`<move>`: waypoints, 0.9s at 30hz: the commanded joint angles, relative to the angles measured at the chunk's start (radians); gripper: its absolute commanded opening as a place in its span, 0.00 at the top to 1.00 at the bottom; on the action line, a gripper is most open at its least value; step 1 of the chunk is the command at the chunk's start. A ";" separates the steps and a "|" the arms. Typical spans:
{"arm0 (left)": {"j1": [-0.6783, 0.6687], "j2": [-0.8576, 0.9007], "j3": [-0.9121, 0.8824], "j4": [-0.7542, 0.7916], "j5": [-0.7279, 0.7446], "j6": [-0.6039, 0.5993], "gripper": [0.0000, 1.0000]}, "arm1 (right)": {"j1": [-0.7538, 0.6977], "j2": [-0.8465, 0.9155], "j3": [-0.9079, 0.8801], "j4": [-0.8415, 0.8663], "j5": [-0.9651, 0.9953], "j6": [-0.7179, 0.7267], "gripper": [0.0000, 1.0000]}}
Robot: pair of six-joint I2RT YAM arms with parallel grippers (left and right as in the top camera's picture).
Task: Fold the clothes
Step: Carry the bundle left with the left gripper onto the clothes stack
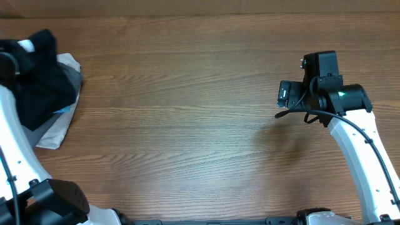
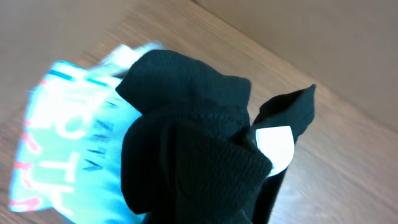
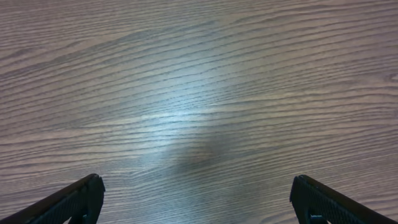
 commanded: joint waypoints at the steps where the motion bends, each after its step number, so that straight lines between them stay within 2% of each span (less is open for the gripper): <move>1: 0.064 0.027 0.006 0.038 -0.006 -0.002 0.95 | -0.004 -0.018 0.013 -0.002 0.002 0.000 0.00; 9: 0.151 0.147 0.006 0.099 -0.007 -0.003 0.95 | -0.004 -0.018 0.013 -0.012 0.001 0.000 0.00; 13: 0.176 0.184 0.006 0.137 -0.007 -0.003 0.93 | -0.004 -0.018 0.013 -0.017 -0.006 0.000 0.00; 15: 0.184 0.197 0.006 0.153 -0.027 -0.003 0.87 | -0.003 -0.018 0.013 -0.016 -0.007 0.000 0.00; 17: 0.189 0.202 0.006 0.160 -0.061 -0.003 0.85 | -0.003 -0.018 0.013 -0.017 -0.008 0.000 0.00; 19: 0.194 0.204 0.006 0.167 -0.087 -0.003 0.74 | -0.003 -0.018 0.013 -0.017 -0.010 0.001 0.00; 22: 0.201 0.211 0.006 0.173 -0.089 -0.003 0.38 | -0.003 -0.018 0.013 -0.016 -0.010 0.001 0.00; 23: 0.203 0.215 0.006 0.174 -0.089 -0.003 0.30 | -0.003 -0.018 0.013 -0.016 -0.010 0.001 0.00; 27: 0.216 0.206 0.013 0.175 -0.076 -0.012 0.09 | -0.003 -0.018 0.013 -0.016 -0.010 0.000 0.00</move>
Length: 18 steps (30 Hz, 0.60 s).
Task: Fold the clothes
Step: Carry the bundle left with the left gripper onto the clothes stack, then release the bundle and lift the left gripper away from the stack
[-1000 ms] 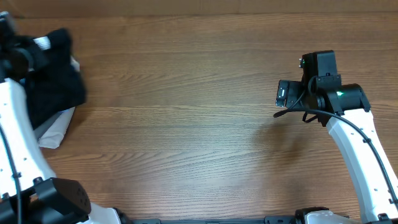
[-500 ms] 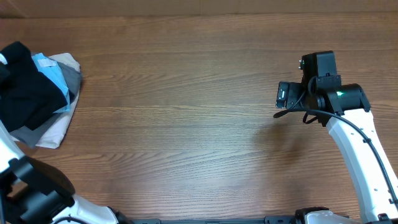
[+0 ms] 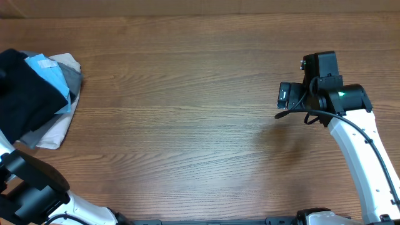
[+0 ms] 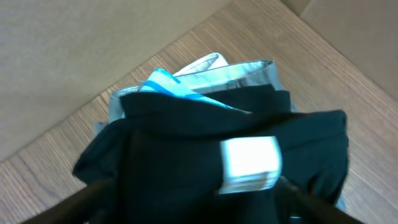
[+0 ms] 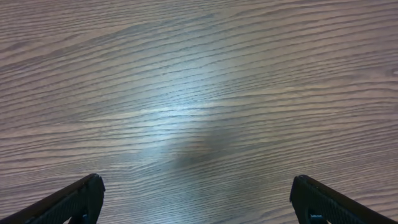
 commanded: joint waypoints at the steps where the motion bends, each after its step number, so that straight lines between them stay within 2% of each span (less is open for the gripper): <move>1: 0.021 -0.002 0.022 0.005 -0.003 -0.006 0.05 | -0.003 -0.018 0.013 0.001 -0.006 0.001 0.00; 3: 0.023 -0.031 0.043 0.003 0.017 -0.006 0.00 | -0.003 -0.018 0.013 -0.001 -0.006 0.001 0.00; 12: -0.042 -0.178 0.079 0.002 0.055 -0.002 0.00 | -0.003 -0.018 0.013 0.003 -0.006 0.002 0.00; 18: -0.160 -0.190 0.078 -0.147 0.124 -0.002 0.00 | -0.003 -0.018 0.013 0.026 -0.006 0.001 0.00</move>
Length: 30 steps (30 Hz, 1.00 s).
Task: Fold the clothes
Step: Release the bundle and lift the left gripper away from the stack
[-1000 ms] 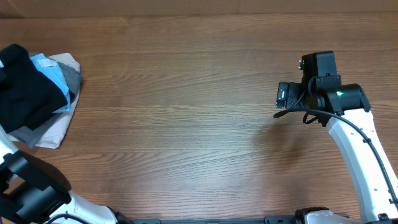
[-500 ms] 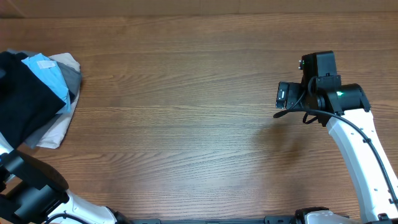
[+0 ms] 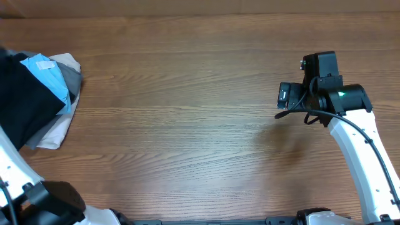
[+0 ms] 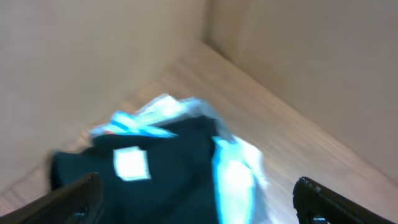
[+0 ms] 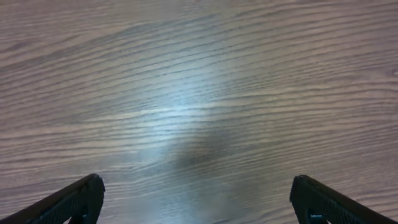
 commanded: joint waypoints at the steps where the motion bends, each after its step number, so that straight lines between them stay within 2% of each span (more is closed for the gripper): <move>1: -0.080 -0.004 0.008 -0.085 0.081 0.000 0.00 | -0.003 -0.018 0.013 0.032 -0.005 0.001 0.00; 6: -0.251 -0.004 0.008 -0.179 0.117 0.024 0.00 | -0.003 -0.018 0.013 0.143 -0.018 0.001 0.00; 8: -0.341 -0.004 0.008 -0.203 0.098 0.071 0.00 | -0.003 -0.018 0.013 0.199 -0.080 0.000 0.00; 12: -0.508 -0.004 0.008 -0.311 0.060 0.087 0.00 | -0.004 -0.018 0.013 0.285 -0.212 0.015 0.00; 15: -0.587 -0.004 0.008 -0.423 0.060 0.084 0.00 | -0.009 -0.020 0.032 0.256 -0.208 0.024 0.00; 19: -0.615 -0.004 0.008 -0.597 0.060 0.066 0.00 | -0.032 -0.056 0.068 0.145 -0.208 0.029 0.00; 24: -0.613 -0.006 0.008 -0.753 0.044 0.060 0.00 | -0.087 -0.166 0.064 0.061 -0.208 0.102 0.00; 27: -0.615 -0.038 -0.006 -0.787 0.001 0.060 0.00 | -0.103 -0.242 0.062 0.020 -0.208 0.098 0.00; 30: -0.615 -0.128 -0.050 -0.733 0.001 0.060 0.00 | -0.103 -0.351 0.013 0.016 -0.208 0.092 0.00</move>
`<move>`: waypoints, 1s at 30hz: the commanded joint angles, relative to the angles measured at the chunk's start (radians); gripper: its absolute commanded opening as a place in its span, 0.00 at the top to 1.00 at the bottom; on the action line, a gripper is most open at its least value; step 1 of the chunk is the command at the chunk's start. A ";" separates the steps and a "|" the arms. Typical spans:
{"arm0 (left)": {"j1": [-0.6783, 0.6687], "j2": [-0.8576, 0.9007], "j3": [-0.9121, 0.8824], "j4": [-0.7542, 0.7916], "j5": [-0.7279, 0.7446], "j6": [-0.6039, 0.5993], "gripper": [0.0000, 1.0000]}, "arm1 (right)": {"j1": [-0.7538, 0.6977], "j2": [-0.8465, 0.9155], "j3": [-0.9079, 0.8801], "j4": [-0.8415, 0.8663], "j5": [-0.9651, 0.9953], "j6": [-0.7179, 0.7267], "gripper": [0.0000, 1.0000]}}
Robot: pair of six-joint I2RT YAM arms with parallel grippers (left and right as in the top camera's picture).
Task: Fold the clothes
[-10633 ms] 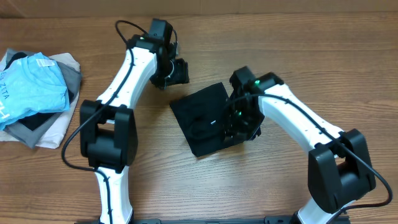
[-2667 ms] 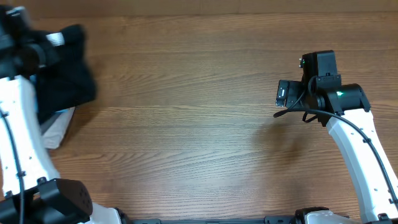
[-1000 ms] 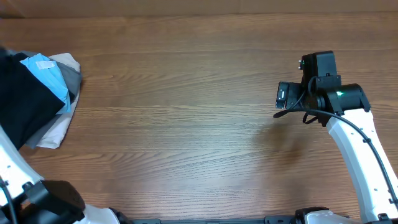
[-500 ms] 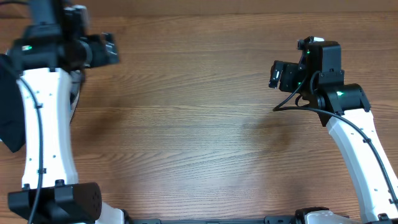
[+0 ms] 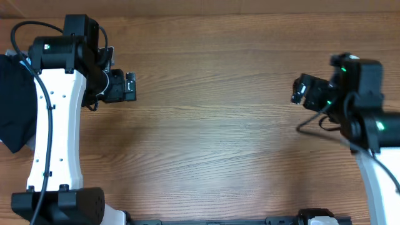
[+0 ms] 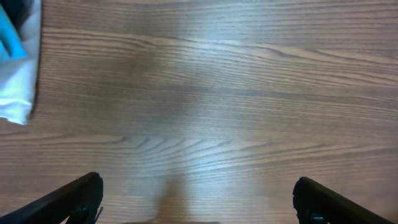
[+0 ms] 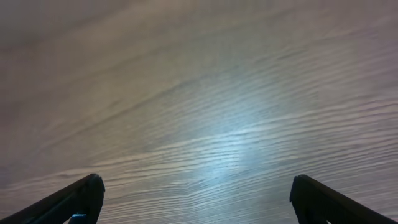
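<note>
The clothes pile lies at the table's far left edge, with a black garment on top, partly hidden by my left arm. In the left wrist view only its corner shows: a blue piece and a white piece. My left gripper hangs open over bare wood to the right of the pile, holding nothing. Far to the right, my right gripper is open over bare wood, also holding nothing.
A wooden table stretches between the two arms. Its back edge meets a wall along the top of the overhead view. My left arm runs up the left side beside the pile.
My left arm has moved from over the pile at the far left to bare table right of it, fingers open. My right gripper has shifted a little right and its view has tilted.
First the black garment hung close before my left wrist camera, above the blue and white clothes. Then it lay on the pile between my open left fingers. Then the gripper stood back from the pile, and now it is over bare table. My right gripper stayed open throughout.
</note>
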 commanded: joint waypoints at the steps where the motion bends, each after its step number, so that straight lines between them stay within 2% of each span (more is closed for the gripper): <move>1: 0.003 -0.151 -0.057 0.061 -0.029 -0.001 0.00 | -0.001 -0.130 -0.036 0.010 -0.006 0.013 0.00; 8: 0.003 -0.560 -0.370 0.383 -0.027 -0.042 0.00 | 0.001 -0.484 -0.272 0.069 -0.005 0.013 0.00; 13: 0.003 -0.798 -0.563 0.543 -0.029 -0.056 0.00 | 0.001 -0.582 -0.316 -0.034 -0.002 0.013 0.00; 20: 0.003 -0.885 -0.581 0.392 -0.029 -0.056 0.00 | 0.001 -0.579 -0.316 -0.179 -0.002 0.013 0.00; 25: 0.003 -0.880 -0.582 0.307 -0.029 -0.056 0.00 | 0.001 -0.579 -0.316 -0.191 -0.002 0.013 0.00; 30: 0.003 -0.879 -0.582 0.286 -0.029 -0.056 0.00 | 0.001 -0.579 -0.316 -0.192 -0.002 0.013 0.00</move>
